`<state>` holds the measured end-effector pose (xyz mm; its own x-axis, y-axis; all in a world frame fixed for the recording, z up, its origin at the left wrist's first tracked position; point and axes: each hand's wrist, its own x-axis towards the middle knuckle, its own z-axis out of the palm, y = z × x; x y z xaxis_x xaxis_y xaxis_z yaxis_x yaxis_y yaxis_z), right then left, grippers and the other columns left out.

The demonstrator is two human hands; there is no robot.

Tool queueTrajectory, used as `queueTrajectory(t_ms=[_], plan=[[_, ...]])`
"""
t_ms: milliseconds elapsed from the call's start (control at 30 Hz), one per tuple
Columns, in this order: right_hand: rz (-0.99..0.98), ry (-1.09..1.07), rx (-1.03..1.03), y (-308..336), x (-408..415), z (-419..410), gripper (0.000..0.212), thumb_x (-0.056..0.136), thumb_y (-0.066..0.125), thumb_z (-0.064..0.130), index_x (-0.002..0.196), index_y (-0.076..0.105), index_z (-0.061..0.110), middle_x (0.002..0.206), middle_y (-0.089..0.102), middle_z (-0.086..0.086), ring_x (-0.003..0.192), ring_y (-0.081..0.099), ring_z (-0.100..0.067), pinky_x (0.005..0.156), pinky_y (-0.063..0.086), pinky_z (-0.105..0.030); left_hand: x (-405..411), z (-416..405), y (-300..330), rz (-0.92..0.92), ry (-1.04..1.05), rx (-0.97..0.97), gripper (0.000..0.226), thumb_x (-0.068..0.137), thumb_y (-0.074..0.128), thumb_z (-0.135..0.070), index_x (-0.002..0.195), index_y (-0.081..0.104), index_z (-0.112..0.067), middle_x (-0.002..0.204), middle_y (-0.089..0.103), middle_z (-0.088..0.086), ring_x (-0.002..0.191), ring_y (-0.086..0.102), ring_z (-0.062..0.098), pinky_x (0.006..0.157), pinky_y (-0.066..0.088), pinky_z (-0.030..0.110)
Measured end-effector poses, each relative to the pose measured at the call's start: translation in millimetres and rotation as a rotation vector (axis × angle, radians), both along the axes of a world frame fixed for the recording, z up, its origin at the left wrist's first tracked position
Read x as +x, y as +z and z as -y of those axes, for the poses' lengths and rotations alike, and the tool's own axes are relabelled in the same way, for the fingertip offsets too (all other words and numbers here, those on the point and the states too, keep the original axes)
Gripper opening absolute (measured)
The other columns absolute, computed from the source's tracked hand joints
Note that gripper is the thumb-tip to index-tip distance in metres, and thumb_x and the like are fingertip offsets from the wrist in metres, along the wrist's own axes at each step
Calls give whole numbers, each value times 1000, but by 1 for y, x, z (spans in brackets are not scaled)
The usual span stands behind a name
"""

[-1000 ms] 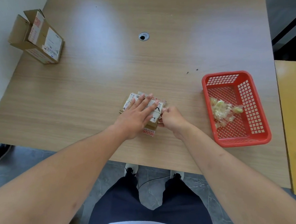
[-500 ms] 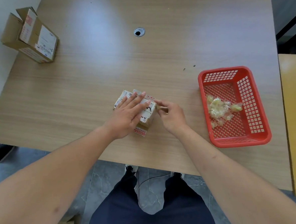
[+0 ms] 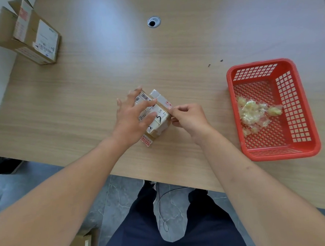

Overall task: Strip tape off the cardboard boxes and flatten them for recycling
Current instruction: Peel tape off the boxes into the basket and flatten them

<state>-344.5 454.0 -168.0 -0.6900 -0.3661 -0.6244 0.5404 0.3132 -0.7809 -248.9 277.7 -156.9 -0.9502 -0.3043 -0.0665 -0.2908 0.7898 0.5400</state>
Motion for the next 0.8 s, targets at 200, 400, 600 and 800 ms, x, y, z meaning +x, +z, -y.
queueTrajectory(t_ms=[200, 400, 600, 800], plan=[[120, 42, 26, 3, -10, 8, 12, 86, 81, 8, 77, 73, 8, 87, 75, -10, 71, 69, -16, 75, 63, -31, 6, 5, -6, 63, -82, -44, 42, 100, 52, -51, 141, 56, -42, 170, 11, 0, 157, -3, 27, 124, -9, 51], [80, -60, 87, -6, 4, 16, 24, 91, 76, 17, 68, 71, 14, 80, 75, -5, 85, 74, -24, 87, 62, -43, 9, 4, -11, 86, -135, -155, 39, 105, 33, -57, 144, 40, -59, 171, -1, 3, 156, -12, 32, 123, -12, 48], [-139, -83, 113, -3, 18, 10, 16, 95, 67, 27, 80, 71, 21, 82, 75, 5, 88, 73, -19, 88, 60, -46, 7, 1, -12, 126, -86, -163, 39, 105, 34, -57, 143, 38, -63, 171, -7, -1, 156, -16, 25, 124, -13, 44], [-418, -224, 167, -1, 45, 13, 12, 99, 62, 19, 87, 65, 20, 85, 71, 10, 84, 66, -9, 79, 52, -30, 5, -8, -11, 146, -19, -163, 40, 104, 33, -59, 144, 38, -64, 171, -8, -4, 156, -16, 22, 122, -16, 38]])
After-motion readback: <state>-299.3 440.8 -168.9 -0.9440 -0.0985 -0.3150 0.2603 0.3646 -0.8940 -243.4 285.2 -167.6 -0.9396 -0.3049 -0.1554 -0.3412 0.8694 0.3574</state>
